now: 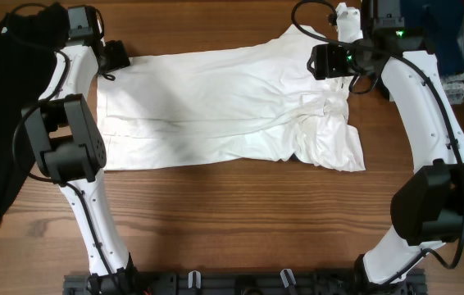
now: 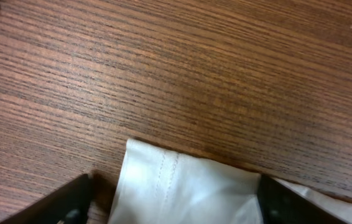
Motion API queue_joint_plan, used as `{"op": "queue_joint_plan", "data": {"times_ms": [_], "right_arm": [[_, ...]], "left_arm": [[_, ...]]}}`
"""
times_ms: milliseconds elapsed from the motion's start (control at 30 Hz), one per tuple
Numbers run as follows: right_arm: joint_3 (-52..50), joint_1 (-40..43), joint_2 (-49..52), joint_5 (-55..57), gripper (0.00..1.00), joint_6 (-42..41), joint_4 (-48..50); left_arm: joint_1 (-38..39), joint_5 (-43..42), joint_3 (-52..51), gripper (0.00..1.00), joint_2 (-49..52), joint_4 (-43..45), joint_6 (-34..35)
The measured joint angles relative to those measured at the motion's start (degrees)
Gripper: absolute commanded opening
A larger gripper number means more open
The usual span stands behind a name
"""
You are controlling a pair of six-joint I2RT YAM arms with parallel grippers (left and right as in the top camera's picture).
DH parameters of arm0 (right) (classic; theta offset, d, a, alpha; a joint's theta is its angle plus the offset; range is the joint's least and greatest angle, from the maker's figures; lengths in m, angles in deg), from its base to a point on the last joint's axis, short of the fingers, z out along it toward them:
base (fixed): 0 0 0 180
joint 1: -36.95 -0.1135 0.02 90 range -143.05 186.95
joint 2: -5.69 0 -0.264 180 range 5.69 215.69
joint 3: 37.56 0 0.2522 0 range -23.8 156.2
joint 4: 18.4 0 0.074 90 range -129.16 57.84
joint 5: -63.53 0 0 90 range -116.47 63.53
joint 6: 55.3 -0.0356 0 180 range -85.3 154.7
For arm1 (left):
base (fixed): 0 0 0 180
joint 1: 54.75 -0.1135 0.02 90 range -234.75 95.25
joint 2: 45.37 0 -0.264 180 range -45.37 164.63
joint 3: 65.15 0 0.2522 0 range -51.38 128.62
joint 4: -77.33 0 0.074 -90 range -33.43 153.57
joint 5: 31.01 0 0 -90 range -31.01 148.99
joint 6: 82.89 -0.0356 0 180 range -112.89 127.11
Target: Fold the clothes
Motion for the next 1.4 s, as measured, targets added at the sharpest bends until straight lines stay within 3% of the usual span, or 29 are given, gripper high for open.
{"op": "queue_joint_plan", "data": {"times_ms": [100,167,333,433,700,833,1100,1400], "right_arm": [[0.0,0.0,0.0,0.0,0.82,0.0,0.0],[0.0,0.0,0.0,0.0,0.82,0.0,0.0],[0.0,0.0,0.0,0.0,0.82,0.0,-0.2],[0.0,0.0,0.0,0.0,0.82,0.0,-0.2],[0.0,0.0,0.0,0.2,0.77,-0.3,5.2],[0.0,0.0,1.3,0.4,0.75,-0.7,13.3],[0.4,0.3,15.0,3.4,0.73,-2.7,33.8],[0.4,3.2,25.1,3.7,0.71,-6.8,45.4]], "left_arm": [[0.1,0.1,0.0,0.70,0.2,0.1,0.0],[0.2,0.3,0.3,0.58,0.3,0.1,-0.1],[0.3,1.7,0.5,0.17,0.5,-0.3,-0.4],[0.3,1.7,0.8,0.04,0.6,-1.2,-0.2],[0.7,3.5,1.7,0.04,0.3,-6.6,-0.2],[0.7,6.4,1.6,0.04,-1.1,-15.2,-0.1],[0.7,7.2,1.0,0.04,-7.3,-23.0,3.3],[1.0,7.2,1.0,0.04,-8.7,-27.9,4.8]]}}
